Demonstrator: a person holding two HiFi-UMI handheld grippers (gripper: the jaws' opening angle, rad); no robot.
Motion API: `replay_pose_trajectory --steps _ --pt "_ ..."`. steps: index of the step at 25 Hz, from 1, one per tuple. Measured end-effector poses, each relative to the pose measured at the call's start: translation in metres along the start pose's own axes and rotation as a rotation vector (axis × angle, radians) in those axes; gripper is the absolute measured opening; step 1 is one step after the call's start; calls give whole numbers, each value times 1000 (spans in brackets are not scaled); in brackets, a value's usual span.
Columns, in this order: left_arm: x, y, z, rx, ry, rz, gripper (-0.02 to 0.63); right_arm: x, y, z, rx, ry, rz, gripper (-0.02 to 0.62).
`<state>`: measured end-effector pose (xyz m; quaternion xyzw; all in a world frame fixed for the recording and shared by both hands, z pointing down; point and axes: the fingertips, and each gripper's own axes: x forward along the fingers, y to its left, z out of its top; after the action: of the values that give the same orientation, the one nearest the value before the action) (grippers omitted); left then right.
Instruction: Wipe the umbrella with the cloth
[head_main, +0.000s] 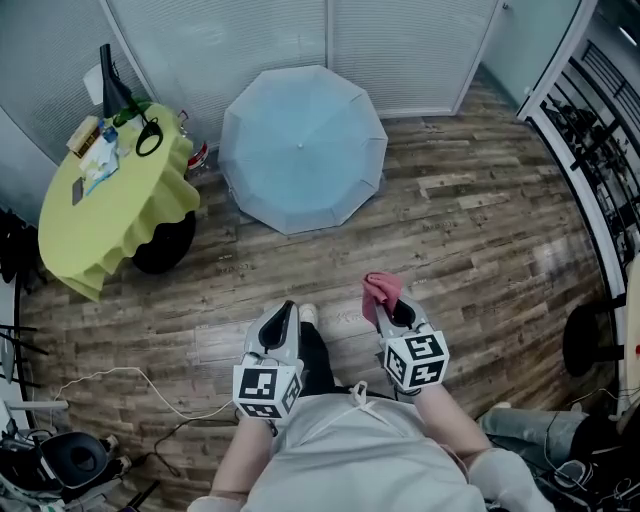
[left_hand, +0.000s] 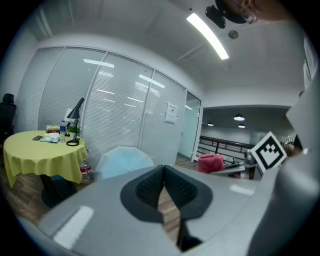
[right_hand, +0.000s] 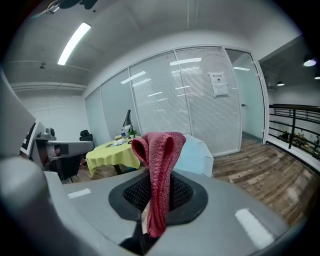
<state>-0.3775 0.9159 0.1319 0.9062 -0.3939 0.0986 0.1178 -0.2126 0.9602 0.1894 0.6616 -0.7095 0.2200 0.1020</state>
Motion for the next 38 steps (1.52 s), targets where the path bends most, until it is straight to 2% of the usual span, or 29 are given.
replay_pose_trajectory --steps 7,18,22,26,33,38 --pt "84 61 21 -42 13 -16 6 81 -15 38 3 18 -25 54" --pt "283 182 124 -62 -19 -92 6 268 -59 168 -27 39 -77 54" --pt "339 221 132 -81 -4 -89 6 322 -73 196 -14 38 -98 54" --pt "381 239 131 -106 23 -91 6 363 -91 211 -17 68 -92 54" --pt "451 277 134 -157 30 6 6 445 -126 245 -36 90 -15 54" --pt "522 294 141 -156 61 113 6 517 -169 269 -60 120 97 54"
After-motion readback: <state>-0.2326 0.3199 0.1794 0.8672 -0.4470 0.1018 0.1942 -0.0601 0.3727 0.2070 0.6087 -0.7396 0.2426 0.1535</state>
